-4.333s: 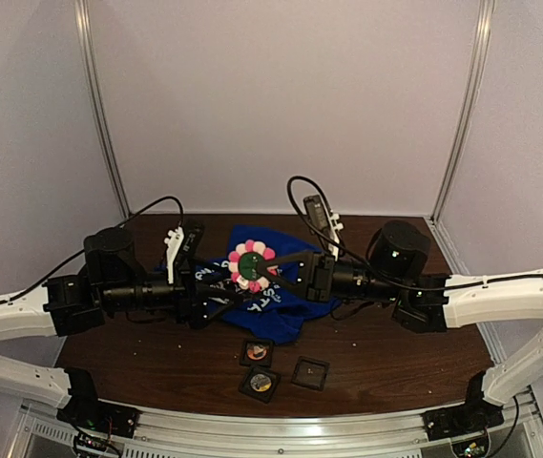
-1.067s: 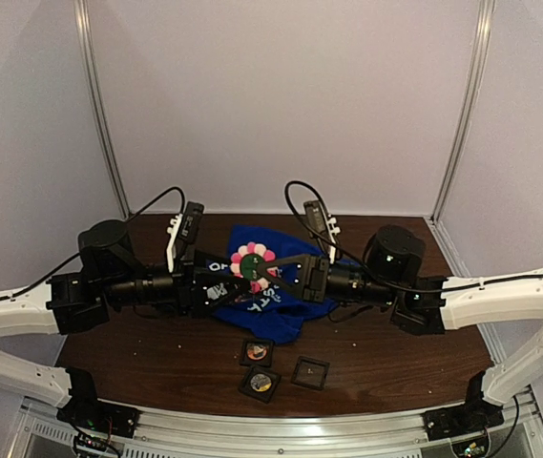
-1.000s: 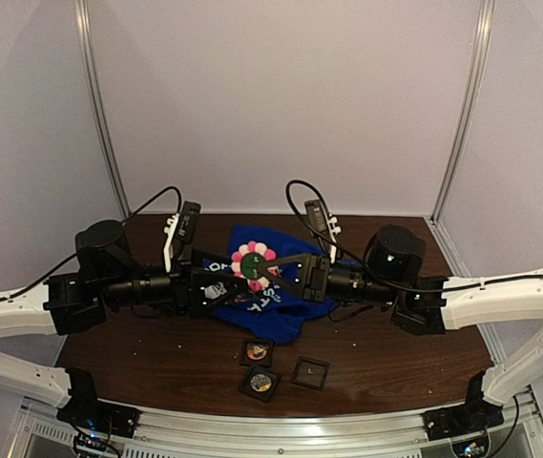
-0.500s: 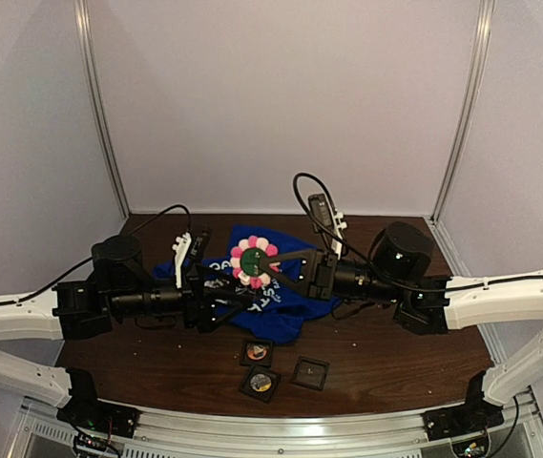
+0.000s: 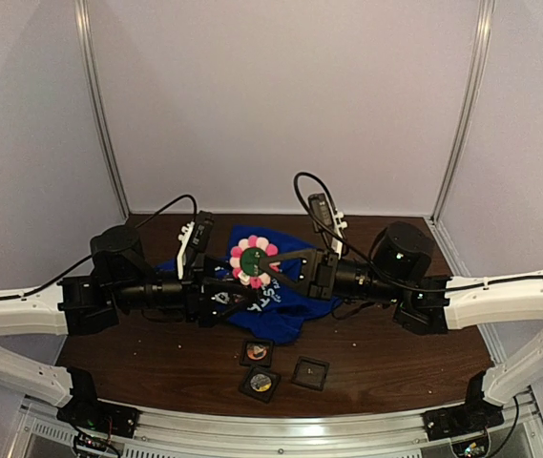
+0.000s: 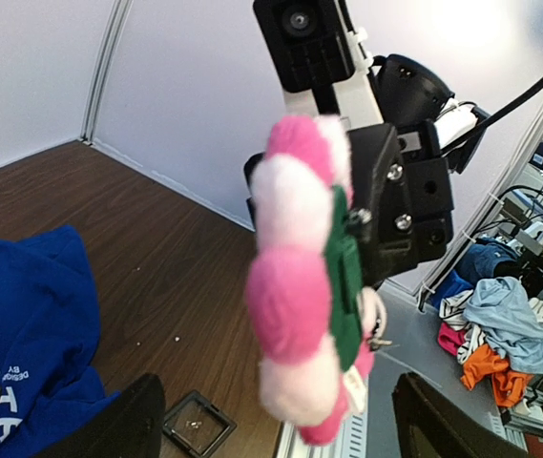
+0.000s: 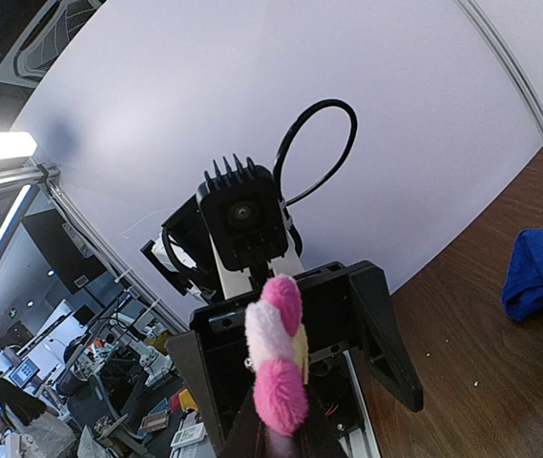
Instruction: Remove the brooch from the garment
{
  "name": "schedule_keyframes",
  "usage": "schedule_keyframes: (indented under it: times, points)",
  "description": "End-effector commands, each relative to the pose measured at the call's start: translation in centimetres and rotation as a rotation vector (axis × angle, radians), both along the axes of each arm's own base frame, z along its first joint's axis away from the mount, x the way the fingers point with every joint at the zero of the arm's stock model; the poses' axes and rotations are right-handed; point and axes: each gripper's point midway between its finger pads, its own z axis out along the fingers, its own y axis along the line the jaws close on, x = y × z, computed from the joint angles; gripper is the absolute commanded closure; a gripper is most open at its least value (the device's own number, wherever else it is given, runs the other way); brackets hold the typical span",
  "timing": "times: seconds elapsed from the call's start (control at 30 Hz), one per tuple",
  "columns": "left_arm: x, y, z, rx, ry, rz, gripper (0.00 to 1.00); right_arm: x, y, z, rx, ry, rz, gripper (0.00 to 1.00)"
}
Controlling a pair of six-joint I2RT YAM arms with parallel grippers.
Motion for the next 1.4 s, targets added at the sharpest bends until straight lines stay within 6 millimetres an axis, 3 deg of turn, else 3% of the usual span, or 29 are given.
schedule_keyframes:
  times: [0.0, 0.4, 0.67, 0.83, 1.37]
  points:
    - [-0.7, -0.1, 3.8, -0.114, -0.017, -0.036, 0.16, -0.1, -0.1, -0.4, 0.0, -0.002, 0.006, 1.0]
    - [0.5, -0.2, 3.9, -0.117, 0.02, 0.026, 0.39, -0.1, 0.0, -0.5, 0.0, 0.001, 0.009, 1.0]
    - [1.7, 0.3, 0.6, 0.008, -0.032, 0.099, 0.41, -0.2, -0.1, -0.4, 0.003, 0.0, 0.009, 1.0]
    - [1.9, 0.1, 0.3, 0.028, -0.04, 0.102, 0.46, -0.2, 0.0, -0.2, 0.012, -0.005, 0.015, 1.0]
    - [0.5, -0.8, 2.5, -0.072, -0.047, 0.002, 0.3, -0.3, 0.1, -0.5, 0.009, 0.003, 0.021, 1.0]
